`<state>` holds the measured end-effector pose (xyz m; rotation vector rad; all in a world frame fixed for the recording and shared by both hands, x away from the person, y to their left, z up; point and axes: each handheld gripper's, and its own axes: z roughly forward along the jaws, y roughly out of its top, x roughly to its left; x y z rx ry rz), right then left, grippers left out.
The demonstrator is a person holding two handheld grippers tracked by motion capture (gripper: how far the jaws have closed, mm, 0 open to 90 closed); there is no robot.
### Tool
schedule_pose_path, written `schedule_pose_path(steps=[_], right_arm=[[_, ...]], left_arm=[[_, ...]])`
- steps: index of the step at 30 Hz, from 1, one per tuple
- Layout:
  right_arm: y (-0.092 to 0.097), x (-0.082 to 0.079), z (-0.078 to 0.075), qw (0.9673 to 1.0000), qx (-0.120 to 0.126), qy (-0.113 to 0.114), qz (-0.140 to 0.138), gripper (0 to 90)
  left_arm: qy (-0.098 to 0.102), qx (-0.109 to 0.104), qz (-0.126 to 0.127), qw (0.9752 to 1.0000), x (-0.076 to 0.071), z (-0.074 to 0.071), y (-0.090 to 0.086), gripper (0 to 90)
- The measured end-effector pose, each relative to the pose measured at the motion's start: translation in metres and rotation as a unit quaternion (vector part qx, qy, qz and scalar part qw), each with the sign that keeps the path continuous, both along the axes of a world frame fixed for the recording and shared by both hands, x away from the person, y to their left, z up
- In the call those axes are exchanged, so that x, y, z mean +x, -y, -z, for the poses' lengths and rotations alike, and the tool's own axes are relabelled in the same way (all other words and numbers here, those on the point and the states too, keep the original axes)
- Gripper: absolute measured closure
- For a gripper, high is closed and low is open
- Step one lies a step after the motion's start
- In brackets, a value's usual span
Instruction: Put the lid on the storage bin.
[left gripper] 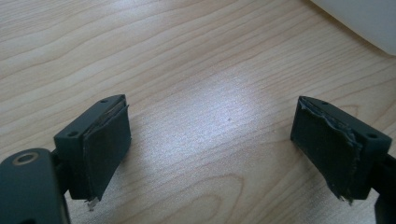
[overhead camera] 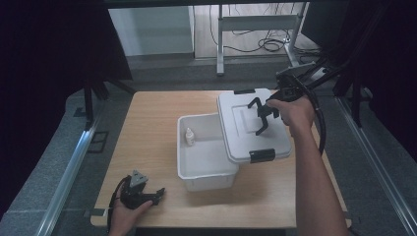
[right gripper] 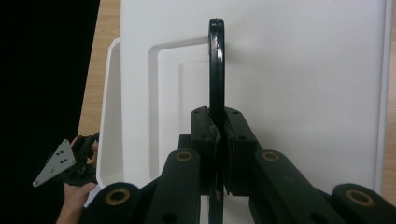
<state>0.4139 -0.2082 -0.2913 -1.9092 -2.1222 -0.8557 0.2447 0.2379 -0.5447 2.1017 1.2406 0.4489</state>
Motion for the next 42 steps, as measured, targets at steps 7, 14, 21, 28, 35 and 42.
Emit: schedule_pose_path(steps=[7, 14, 21, 28, 35, 42], right_arm=[[-0.011, 0.003, -0.002, 0.9999, -0.003, 0.001, -0.010, 85.0], [-0.022, 0.004, -0.002, 0.9999, -0.004, 0.002, -0.015, 85.1], [-0.029, 0.005, -0.004, 0.9998, -0.005, 0.005, -0.017, 85.0], [-0.040, 0.007, -0.006, 0.9998, -0.004, 0.008, -0.019, 85.0], [-0.053, 0.009, -0.004, 0.9997, -0.003, 0.006, -0.022, 85.1], [-0.064, 0.010, -0.001, 0.9996, -0.003, 0.004, -0.027, 85.1]], left_arm=[[0.000, 0.000, 0.000, 1.0000, 0.000, 0.000, 0.000, 12.0], [0.000, -0.001, 0.000, 1.0000, 0.000, 0.000, 0.000, 12.0], [0.000, -0.001, 0.000, 1.0000, 0.000, 0.000, 0.000, 12.0], [0.001, 0.001, 0.001, 1.0000, 0.000, 0.000, 0.000, 12.0], [0.001, 0.001, 0.001, 1.0000, 0.000, 0.000, 0.000, 11.9], [0.001, 0.001, 0.002, 1.0000, 0.000, 0.000, 0.000, 11.9]])
